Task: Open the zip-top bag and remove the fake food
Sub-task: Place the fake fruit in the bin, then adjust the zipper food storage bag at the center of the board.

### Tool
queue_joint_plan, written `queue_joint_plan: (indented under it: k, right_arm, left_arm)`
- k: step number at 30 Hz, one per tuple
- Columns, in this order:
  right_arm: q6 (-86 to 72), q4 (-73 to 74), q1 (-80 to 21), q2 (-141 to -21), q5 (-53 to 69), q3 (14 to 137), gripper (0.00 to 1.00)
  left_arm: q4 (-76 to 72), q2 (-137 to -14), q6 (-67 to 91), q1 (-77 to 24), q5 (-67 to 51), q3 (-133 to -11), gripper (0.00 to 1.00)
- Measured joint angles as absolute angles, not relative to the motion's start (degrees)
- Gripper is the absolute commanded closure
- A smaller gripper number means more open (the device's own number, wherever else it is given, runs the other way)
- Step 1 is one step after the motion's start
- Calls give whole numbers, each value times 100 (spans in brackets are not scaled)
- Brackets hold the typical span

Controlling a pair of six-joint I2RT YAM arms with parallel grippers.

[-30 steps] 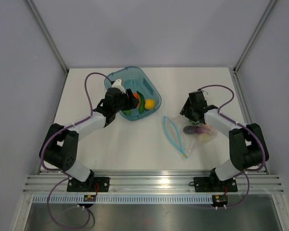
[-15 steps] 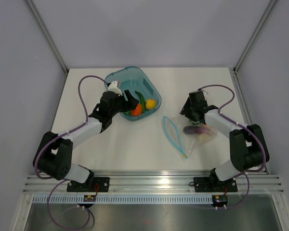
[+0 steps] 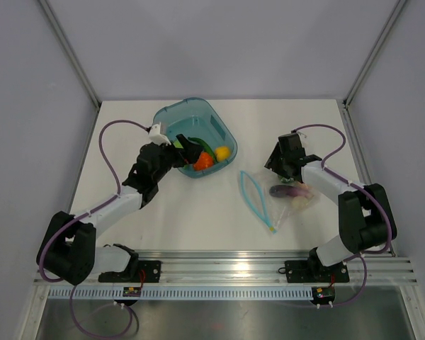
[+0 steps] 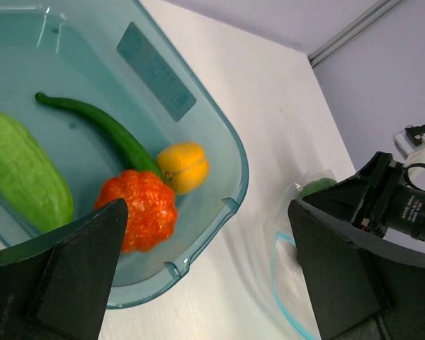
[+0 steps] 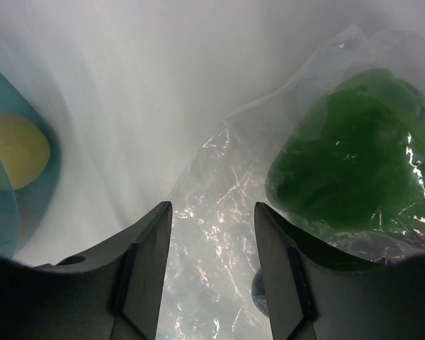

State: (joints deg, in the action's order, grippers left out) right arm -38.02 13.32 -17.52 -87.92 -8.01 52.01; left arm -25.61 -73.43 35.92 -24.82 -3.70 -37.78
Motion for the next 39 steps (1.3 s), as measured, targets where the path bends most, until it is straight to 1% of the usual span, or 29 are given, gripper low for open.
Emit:
queue_joint_plan:
  k: [4,8,16,17,19,22,23,25,33,39]
  right_arm:
    - [-3800,1337,-1752,-8680,-808,5164,42]
    - [-3800,1339,-1752,-8519,-847,5133,38]
    - [-3798,1339,-1752,-7977,-1039,4956,31]
    - [-3798,1341,-1752,-7896,-1061,4928,29]
    - [-3804,1339,-1752,-7752,-1114,4869,20]
    - [-3798,1339,-1752,-7585,-1157,4792,14]
    - [-3800,1339,-1752,-7550,-1166,4775,6]
    - [-3804,1339,-1752,-7516,-1214,4759,0]
    - [-3795,1365,-1752,-7481,-1315,4757,1]
    - [-3868,1525,-1752,-7269,-1634,4753,2]
  left_arm:
    - [-1951,-7341,3809,-2482,-281,-3975,1]
    - [-1649,-7271,3911,-2482,-237,-4080,1]
    - [-1824,-6960,4110,-2497,-587,-3977,1]
    - [-1868,-6928,4147,-2519,-642,-3913,1]
    - [-1914,-6875,4200,-2591,-725,-3804,1]
    - [-1911,-6772,4213,-2808,-768,-3695,1]
    - [-1892,-6718,4215,-2888,-773,-3688,1]
    - [-1918,-6615,4215,-3033,-784,-3688,1]
    - [-2005,-6477,4213,-3607,-786,-3688,1]
    - [-2021,-6624,4436,-4261,-484,-3688,1]
